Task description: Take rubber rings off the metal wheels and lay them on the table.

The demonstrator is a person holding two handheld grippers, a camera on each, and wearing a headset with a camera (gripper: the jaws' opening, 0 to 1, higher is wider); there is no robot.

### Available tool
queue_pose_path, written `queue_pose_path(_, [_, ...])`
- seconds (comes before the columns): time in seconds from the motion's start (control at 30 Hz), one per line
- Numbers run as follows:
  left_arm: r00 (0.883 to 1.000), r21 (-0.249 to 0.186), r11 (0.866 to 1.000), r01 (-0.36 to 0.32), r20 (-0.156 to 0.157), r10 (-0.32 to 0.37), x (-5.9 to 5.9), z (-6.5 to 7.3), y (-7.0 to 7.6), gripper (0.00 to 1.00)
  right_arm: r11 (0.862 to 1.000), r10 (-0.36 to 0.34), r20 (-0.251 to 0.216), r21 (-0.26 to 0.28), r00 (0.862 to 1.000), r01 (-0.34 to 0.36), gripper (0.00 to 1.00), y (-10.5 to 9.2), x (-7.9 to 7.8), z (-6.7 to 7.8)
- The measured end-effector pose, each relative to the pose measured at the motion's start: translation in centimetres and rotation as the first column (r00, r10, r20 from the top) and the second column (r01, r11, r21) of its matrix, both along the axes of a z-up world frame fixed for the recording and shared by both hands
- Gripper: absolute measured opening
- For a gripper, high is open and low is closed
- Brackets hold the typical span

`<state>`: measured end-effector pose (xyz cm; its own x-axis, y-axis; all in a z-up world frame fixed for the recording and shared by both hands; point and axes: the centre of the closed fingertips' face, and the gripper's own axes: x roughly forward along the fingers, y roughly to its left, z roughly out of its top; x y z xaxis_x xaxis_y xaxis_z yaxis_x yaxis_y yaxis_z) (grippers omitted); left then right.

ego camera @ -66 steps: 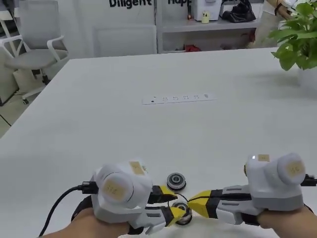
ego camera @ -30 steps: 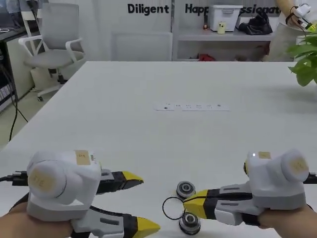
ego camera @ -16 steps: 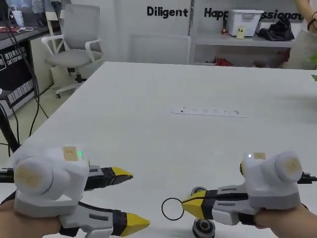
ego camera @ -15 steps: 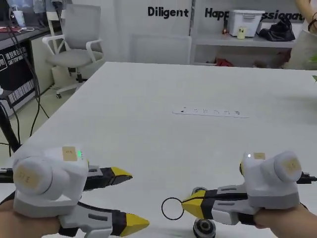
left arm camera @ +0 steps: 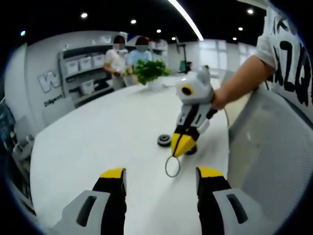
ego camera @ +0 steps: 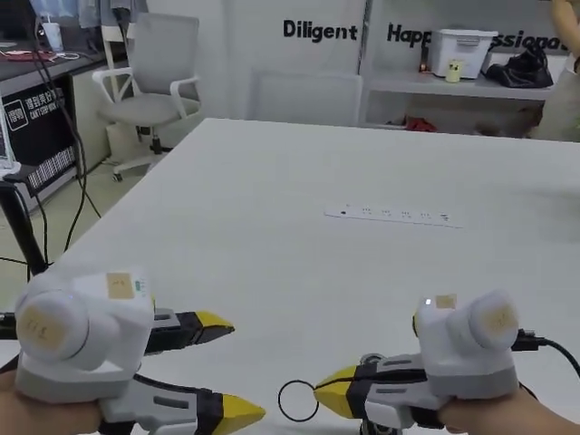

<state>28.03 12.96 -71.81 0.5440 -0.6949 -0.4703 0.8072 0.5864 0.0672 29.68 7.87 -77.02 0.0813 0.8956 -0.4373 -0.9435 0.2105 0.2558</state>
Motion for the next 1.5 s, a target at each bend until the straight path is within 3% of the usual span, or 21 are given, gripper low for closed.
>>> queue_pose_path(0.23, [1.000,0.008,1.000,-0.015,0.002,0.015,0.1,0.0,0.7,0.58,0.999,0.024,0.028,-0.029,0.999,-0.023,0.00,0.8,-0.2,-0.7])
queue_pose_path(0.4, [1.000,0.014,1.000,-0.024,-0.003,0.024,-0.1,-0.1,1.2,0.58,0.999,0.031,0.080,-0.026,0.996,-0.029,0.15,1.4,-0.2,-0.5])
queue_pose_path(0.6, [1.000,0.024,0.999,-0.029,-0.005,0.029,-0.2,-0.4,1.6,0.56,0.998,0.049,0.108,-0.037,0.993,-0.045,0.32,1.6,-0.6,-0.5])
queue_pose_path(0.87, [1.000,0.044,0.999,-0.021,-0.006,0.022,-0.2,-0.5,1.5,0.56,0.998,0.063,0.137,-0.020,0.989,-0.061,0.46,2.1,-1.1,0.3])
queue_pose_path(1.5, [1.000,0.022,1.000,-0.005,-0.017,0.005,0.2,0.2,0.4,0.59,0.999,-0.024,0.180,0.051,0.983,0.015,0.65,-0.5,0.4,3.3])
